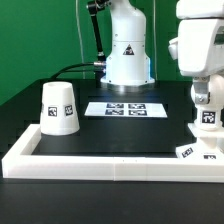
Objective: Assemble lamp
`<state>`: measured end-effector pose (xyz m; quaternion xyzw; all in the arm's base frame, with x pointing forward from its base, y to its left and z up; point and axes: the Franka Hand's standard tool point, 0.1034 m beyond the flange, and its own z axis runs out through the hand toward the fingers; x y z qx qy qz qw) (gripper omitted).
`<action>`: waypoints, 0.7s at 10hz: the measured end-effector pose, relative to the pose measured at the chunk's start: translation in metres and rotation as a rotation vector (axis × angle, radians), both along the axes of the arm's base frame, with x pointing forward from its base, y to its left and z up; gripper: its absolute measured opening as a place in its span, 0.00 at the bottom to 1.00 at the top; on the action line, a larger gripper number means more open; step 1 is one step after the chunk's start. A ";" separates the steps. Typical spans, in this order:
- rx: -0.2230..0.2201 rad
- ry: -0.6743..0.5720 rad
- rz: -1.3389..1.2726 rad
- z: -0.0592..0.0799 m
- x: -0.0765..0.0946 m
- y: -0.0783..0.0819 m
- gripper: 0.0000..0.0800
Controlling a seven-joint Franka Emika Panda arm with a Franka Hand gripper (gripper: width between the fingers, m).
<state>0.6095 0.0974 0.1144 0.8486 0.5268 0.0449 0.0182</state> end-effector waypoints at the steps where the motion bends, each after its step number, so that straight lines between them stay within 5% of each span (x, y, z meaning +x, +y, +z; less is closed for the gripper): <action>1: -0.007 0.001 0.036 0.000 0.000 -0.001 0.87; 3: -0.008 0.009 0.033 -0.001 -0.002 -0.001 0.85; 4: -0.008 0.009 0.030 -0.001 -0.002 -0.001 0.72; 7: -0.005 0.009 0.002 -0.001 -0.002 -0.002 0.72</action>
Offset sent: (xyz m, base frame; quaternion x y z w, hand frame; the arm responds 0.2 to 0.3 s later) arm 0.0000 0.0000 0.0000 0.0000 0.0000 0.0000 1.0000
